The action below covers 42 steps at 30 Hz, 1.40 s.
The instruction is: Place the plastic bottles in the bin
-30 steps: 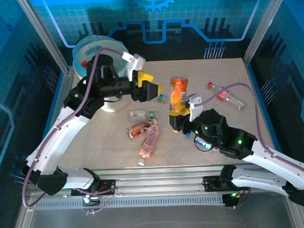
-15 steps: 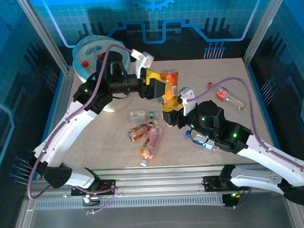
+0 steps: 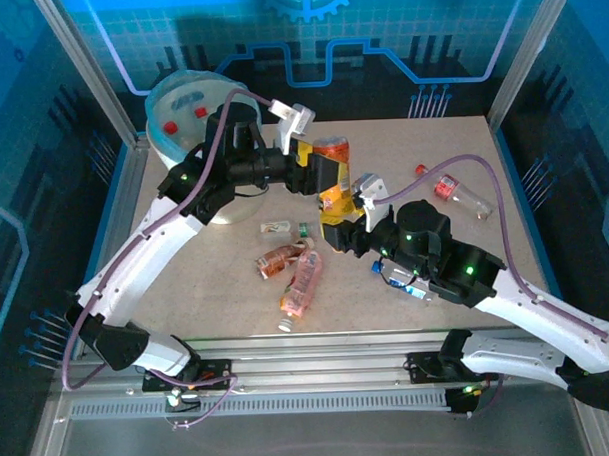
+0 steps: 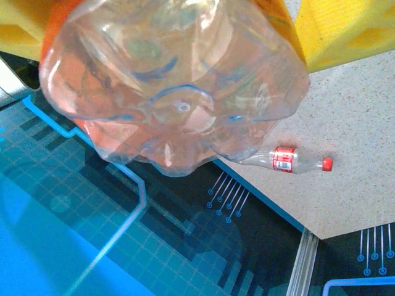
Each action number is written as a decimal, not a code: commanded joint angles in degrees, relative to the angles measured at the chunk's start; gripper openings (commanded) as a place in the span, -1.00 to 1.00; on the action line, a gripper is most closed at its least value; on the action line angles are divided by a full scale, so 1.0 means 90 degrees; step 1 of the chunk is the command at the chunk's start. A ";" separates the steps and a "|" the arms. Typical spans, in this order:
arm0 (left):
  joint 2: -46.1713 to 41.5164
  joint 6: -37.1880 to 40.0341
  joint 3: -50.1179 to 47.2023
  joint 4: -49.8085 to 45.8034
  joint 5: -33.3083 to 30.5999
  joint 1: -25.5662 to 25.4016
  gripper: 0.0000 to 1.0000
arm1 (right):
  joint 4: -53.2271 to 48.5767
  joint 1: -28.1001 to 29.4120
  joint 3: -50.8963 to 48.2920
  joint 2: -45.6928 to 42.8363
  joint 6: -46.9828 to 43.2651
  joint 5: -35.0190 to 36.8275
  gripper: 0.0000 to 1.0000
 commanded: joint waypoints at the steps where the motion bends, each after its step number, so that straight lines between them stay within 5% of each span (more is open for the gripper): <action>1: 0.0051 -0.0143 0.0110 0.0175 -0.0023 -0.0021 0.55 | 0.0350 0.0009 0.0056 -0.0067 -0.0136 -0.0024 0.24; 14: -0.0162 -0.0396 0.0383 0.0388 -0.0342 0.0372 0.20 | -0.0049 -0.0066 0.1100 0.0588 -0.0231 0.0264 0.99; 32: 0.0444 -0.0613 0.2241 0.0405 -0.2004 0.3555 -0.12 | -0.0593 -0.0585 0.6014 0.4552 -0.0076 -0.0060 1.00; 42: 0.1491 -0.0275 0.3158 0.0742 -0.2222 0.4202 -0.14 | -0.1556 -0.0832 0.9965 0.7590 -0.0155 -0.0532 1.00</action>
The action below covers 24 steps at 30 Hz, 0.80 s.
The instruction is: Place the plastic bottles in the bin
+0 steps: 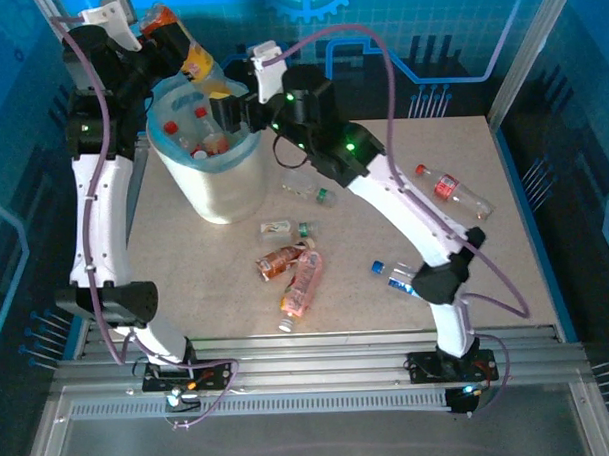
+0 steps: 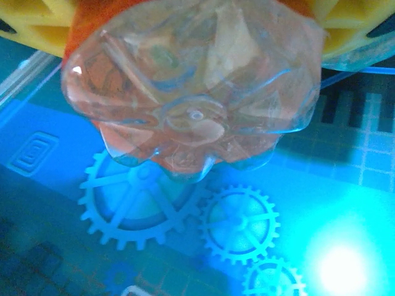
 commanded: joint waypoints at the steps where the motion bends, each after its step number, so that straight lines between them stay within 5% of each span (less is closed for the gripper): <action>1: 0.0254 0.0240 0.0259 0.0351 -0.0190 0.0109 -0.14 | -0.0502 -0.0161 0.1066 0.0759 0.0015 -0.0194 1.00; 10: 0.0665 0.0494 0.0085 0.0353 0.0016 0.0136 -0.12 | -0.0472 -0.0465 0.1400 0.1385 0.0474 -0.0282 0.98; 17: 0.0517 0.0666 -0.0646 0.0617 0.0134 0.0130 0.18 | -0.0447 -0.0535 0.1019 0.1154 0.0420 -0.0269 0.98; 24: 0.0574 0.0598 -0.1460 0.1011 0.0282 0.0124 0.11 | -0.0418 -0.0537 0.0691 0.0945 0.0525 -0.0316 0.97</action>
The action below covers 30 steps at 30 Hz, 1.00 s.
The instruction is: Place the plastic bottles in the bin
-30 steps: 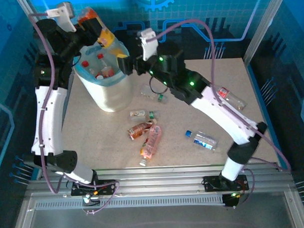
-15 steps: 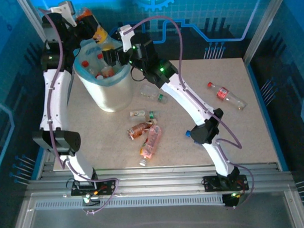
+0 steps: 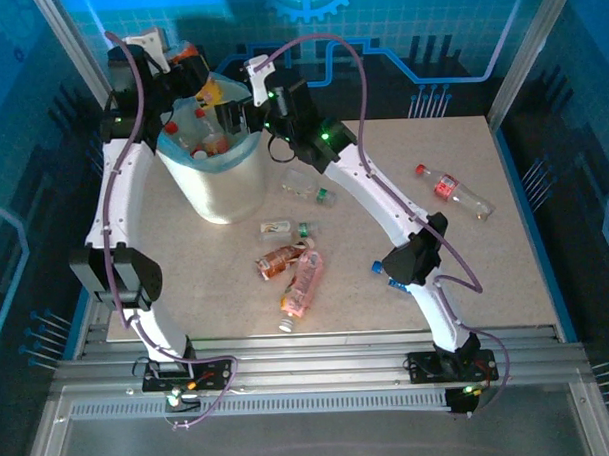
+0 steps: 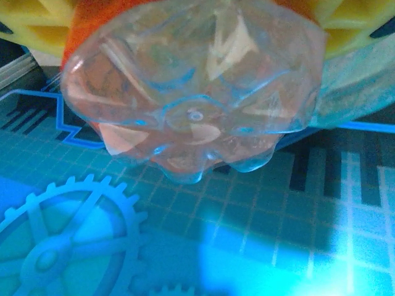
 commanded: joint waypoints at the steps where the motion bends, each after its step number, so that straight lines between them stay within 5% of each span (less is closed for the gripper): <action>1: -0.0124 0.0049 -0.0354 0.0537 0.0238 0.0038 0.11 | 0.0119 -0.0035 -0.0136 -0.0419 0.0133 -0.0142 0.97; 11: -0.0077 0.0018 -0.0555 0.0707 0.0436 0.0033 0.54 | 0.0061 -0.0018 -0.0178 -0.0487 0.0226 -0.0210 0.96; 23: -0.0449 -0.0026 -0.0155 0.0205 0.0504 -0.0035 0.51 | -0.0188 0.0067 -0.0174 -0.0860 0.0237 -0.0244 0.94; 30: -0.1076 0.0573 0.0317 -0.0789 0.0202 -0.0699 0.50 | -0.1499 0.0049 -0.0360 -0.1590 0.0038 -0.0276 0.94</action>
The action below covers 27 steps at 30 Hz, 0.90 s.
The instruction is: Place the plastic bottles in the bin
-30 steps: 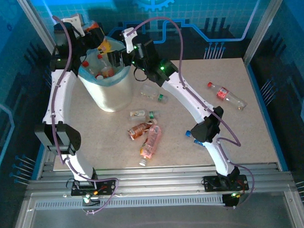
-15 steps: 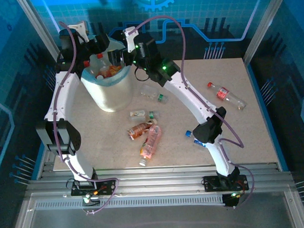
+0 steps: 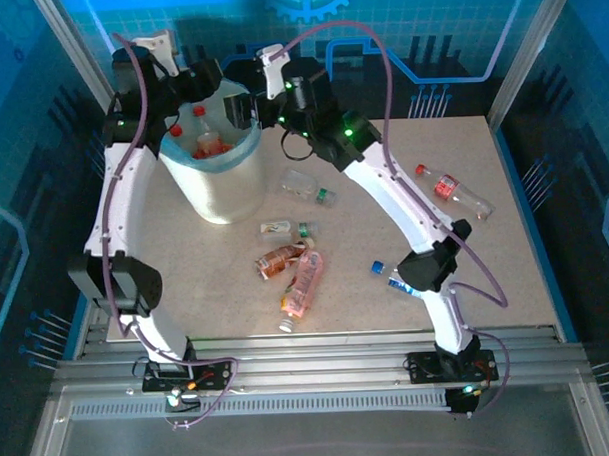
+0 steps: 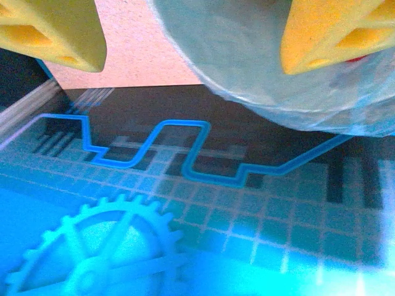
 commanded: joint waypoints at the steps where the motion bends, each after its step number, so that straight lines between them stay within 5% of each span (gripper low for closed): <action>1: -0.0819 0.0477 0.0278 -0.0555 -0.0174 -0.0514 0.50 | -0.0990 0.0040 -0.0292 -0.0796 -0.0172 -0.0038 0.95; 10: -0.2287 0.1201 -0.1548 -0.0750 -0.0609 -0.2416 0.49 | -0.1240 -0.0097 -0.4710 -0.3596 0.0287 0.0423 0.87; 16: -0.3704 0.0937 -0.3944 -0.0337 -0.0470 -0.3093 0.51 | -0.0688 0.0203 -0.7813 -0.4997 0.2864 -0.0078 0.84; 21: -0.4558 0.0658 -0.5473 -0.0572 -0.0416 -0.3266 0.52 | 0.0305 0.1104 -0.9502 -0.5089 0.4395 0.0127 0.85; 27: -0.5630 0.0277 -0.6600 -0.1093 -0.0541 -0.3310 0.52 | 0.0601 0.1989 -0.9511 -0.4177 0.5037 0.0404 0.95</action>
